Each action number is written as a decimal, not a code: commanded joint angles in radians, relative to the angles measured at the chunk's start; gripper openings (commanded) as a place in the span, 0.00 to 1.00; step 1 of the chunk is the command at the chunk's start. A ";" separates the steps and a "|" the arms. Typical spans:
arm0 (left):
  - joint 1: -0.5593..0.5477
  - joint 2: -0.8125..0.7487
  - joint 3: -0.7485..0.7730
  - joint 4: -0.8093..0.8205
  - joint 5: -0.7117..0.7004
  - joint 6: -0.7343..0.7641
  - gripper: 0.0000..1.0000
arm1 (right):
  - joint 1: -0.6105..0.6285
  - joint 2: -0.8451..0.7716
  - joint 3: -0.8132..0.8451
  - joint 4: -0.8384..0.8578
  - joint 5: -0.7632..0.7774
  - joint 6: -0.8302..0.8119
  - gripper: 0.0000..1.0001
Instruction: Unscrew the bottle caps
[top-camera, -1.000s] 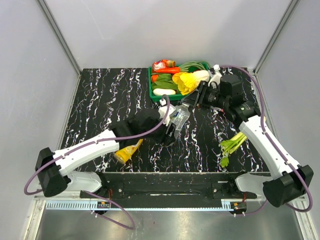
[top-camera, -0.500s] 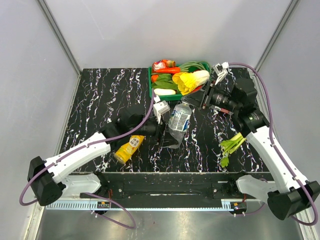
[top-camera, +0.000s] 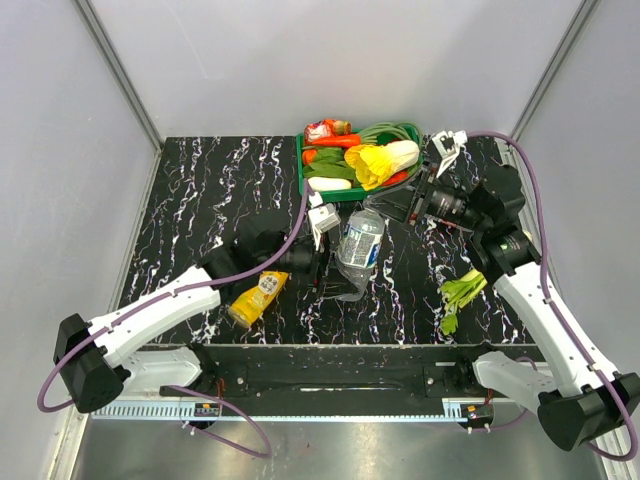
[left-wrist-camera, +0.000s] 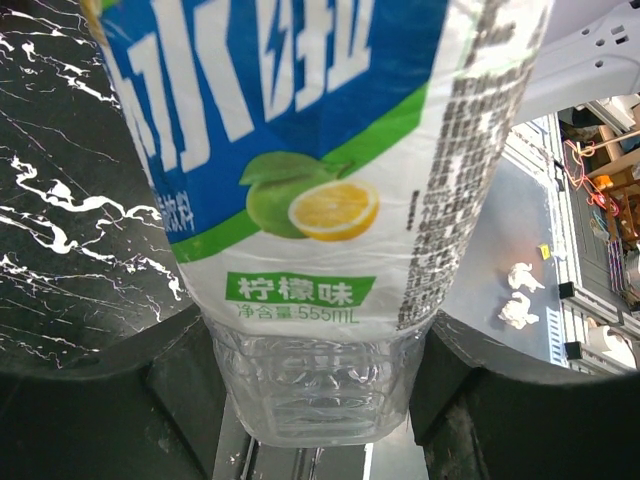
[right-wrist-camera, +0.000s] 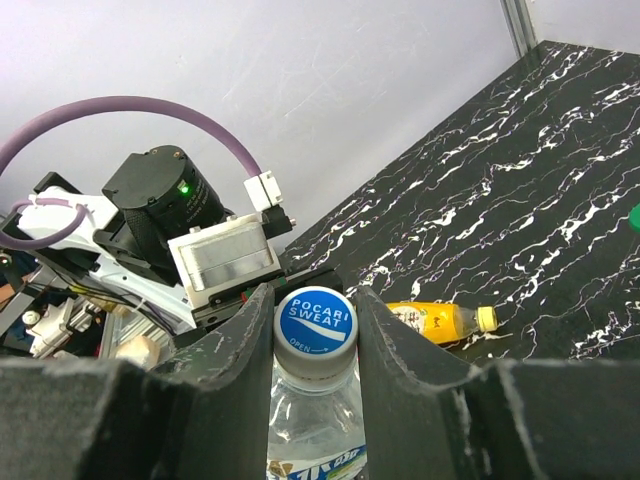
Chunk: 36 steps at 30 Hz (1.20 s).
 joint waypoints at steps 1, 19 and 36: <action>0.001 -0.016 0.007 -0.002 0.011 0.002 0.31 | 0.011 -0.002 0.035 0.059 -0.033 0.005 0.56; -0.012 0.018 0.090 -0.230 -0.244 0.073 0.30 | 0.011 0.074 0.223 -0.292 0.298 -0.007 1.00; -0.206 0.168 0.274 -0.549 -1.026 0.073 0.32 | 0.011 0.218 0.282 -0.486 0.326 0.031 1.00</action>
